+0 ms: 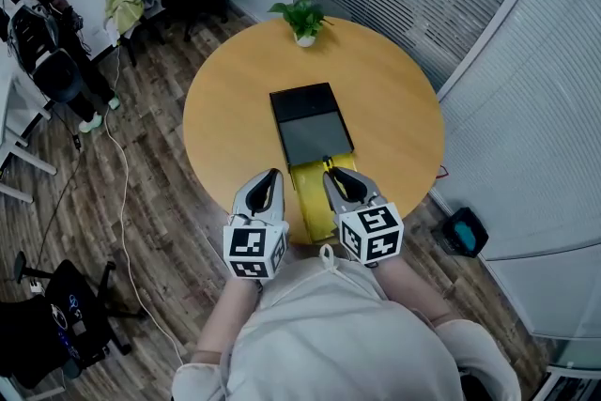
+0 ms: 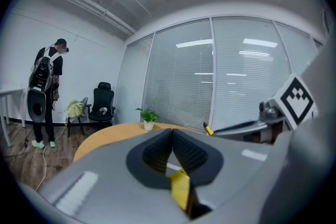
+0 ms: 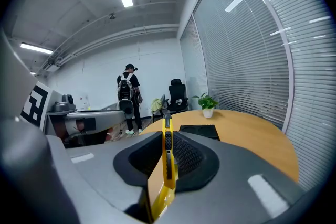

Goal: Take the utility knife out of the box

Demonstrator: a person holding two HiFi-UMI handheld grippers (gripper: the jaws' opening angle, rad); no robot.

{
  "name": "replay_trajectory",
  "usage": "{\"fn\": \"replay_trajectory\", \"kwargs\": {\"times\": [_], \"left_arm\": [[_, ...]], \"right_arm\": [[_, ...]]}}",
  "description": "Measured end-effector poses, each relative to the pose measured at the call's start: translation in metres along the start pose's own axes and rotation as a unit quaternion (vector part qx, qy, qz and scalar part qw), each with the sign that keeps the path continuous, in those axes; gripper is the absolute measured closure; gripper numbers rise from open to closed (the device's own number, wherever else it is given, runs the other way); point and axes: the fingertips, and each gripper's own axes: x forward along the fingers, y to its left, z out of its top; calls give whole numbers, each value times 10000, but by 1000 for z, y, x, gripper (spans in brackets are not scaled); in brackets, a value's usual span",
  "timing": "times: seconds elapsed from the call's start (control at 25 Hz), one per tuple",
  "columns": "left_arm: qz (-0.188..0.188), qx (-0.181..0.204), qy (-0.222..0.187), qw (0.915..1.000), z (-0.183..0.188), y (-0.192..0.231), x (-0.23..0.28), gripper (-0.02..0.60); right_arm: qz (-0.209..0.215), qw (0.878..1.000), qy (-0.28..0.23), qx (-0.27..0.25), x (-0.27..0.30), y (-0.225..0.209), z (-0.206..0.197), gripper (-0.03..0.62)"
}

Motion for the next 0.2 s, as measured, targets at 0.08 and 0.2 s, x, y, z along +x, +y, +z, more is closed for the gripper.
{"fn": "replay_trajectory", "kwargs": {"times": [0.08,0.2], "left_arm": [[-4,0,-1,10000,0,0,2,575],[-18,9,-6,10000,0,0,5,575]], "right_arm": [[-2,10000,2,17,1,-1,-1,531],[-9,10000,6,35,4,-3,-1,531]]}}
